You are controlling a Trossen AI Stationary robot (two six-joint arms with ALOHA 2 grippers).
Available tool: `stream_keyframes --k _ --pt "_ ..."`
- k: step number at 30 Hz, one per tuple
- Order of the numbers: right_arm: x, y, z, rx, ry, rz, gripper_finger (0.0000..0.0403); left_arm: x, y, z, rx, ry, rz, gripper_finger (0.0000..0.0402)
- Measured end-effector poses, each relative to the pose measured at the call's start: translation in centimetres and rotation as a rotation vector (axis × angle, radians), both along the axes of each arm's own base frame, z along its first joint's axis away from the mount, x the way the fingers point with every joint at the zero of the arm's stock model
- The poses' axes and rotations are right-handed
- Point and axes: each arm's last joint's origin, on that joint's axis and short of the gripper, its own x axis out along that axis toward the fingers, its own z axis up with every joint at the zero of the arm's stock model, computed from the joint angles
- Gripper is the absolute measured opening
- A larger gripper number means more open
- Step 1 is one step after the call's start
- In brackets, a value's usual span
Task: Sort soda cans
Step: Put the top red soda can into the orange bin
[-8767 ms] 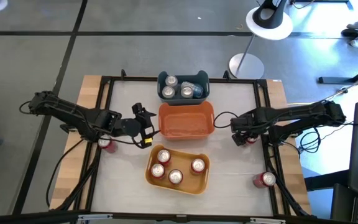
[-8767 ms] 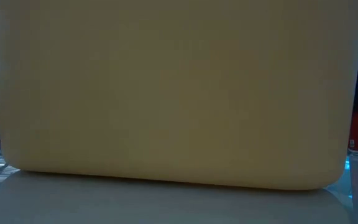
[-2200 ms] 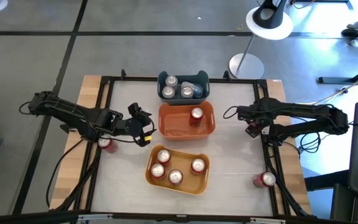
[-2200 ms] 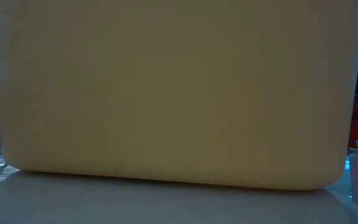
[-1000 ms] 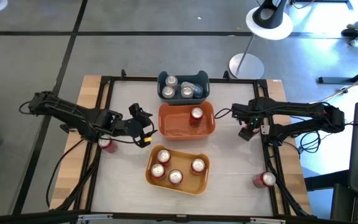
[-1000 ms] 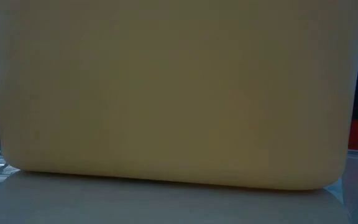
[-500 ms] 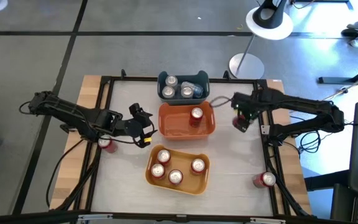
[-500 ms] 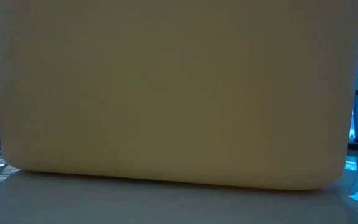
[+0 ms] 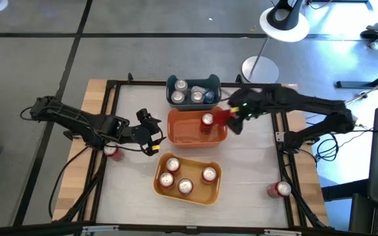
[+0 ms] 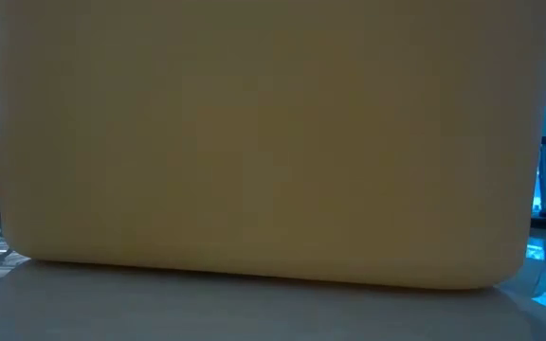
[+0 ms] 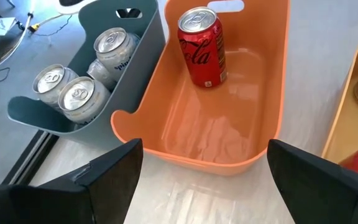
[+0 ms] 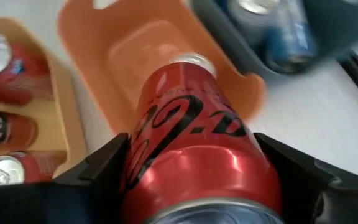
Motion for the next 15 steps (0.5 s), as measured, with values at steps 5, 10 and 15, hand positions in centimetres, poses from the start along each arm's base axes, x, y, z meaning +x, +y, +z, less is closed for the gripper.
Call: stream_keyframes --k 5,10,15 --pt "4.0 1.3 -1.2 -0.064 0.080 0.109 0.0284 0.0 0.0 0.0 0.009 0.006 -0.008 0.0331" --pt "7.0 2.2 -0.8 -0.101 0.163 0.183 0.0284 0.0 0.0 0.0 0.009 0.006 -0.008 0.0331" --pt "8.9 2.5 -1.1 -0.086 0.286 0.204 0.0284 0.0 0.0 0.0 0.009 0.006 -0.008 0.0331"
